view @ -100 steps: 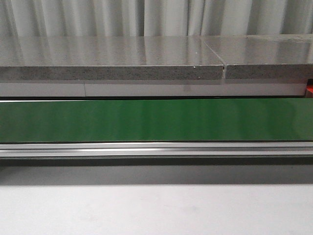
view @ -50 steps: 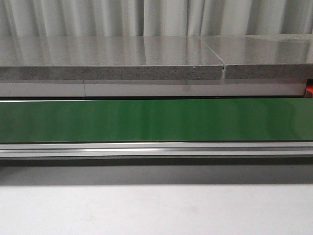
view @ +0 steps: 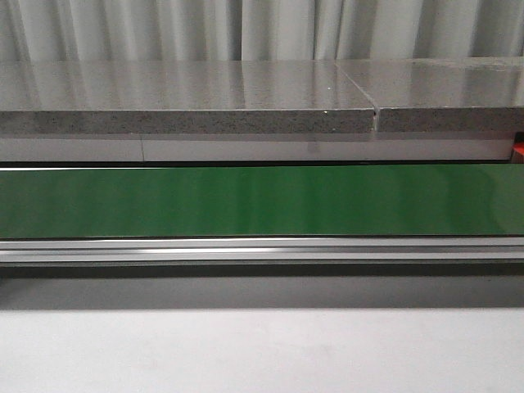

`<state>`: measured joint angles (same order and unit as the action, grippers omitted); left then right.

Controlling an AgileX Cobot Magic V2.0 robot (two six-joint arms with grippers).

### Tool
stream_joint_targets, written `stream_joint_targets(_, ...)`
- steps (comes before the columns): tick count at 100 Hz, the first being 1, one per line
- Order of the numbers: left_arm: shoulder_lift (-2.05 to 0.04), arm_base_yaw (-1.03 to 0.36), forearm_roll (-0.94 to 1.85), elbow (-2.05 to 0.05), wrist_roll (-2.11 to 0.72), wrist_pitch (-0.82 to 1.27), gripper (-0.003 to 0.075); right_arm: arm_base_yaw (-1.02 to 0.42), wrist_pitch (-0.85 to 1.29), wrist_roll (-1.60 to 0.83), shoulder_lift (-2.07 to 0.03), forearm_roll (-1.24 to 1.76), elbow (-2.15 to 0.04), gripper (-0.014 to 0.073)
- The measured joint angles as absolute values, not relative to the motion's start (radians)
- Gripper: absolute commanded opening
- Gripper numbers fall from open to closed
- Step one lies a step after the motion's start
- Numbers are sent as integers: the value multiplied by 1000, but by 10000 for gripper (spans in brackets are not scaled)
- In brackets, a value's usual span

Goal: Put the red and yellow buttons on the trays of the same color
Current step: 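Lower the left gripper onto a red button in the pile and grasp it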

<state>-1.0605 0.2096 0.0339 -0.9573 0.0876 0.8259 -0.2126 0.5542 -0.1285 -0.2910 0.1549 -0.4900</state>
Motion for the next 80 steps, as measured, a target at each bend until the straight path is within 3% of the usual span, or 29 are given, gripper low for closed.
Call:
stream_joint_targets(10, -1151, 261, 34, -996, 88, 833, 490, -213, 554, -128, -291, 155, -490, -67)
stream_joint_targets(16, -1192, 283, 34, -1009, 88, 836, 536, -213, 554, -128, -291, 155, -490, -67)
stream_joint_targets(54, -1519, 415, 32, -1158, 52, 958, 510, -213, 554, -128, -291, 155, -490, -67)
stream_joint_targets(80, -1731, 436, 25, -1338, 40, 1014, 510, -213, 554, -128, -291, 155, -490, -67)
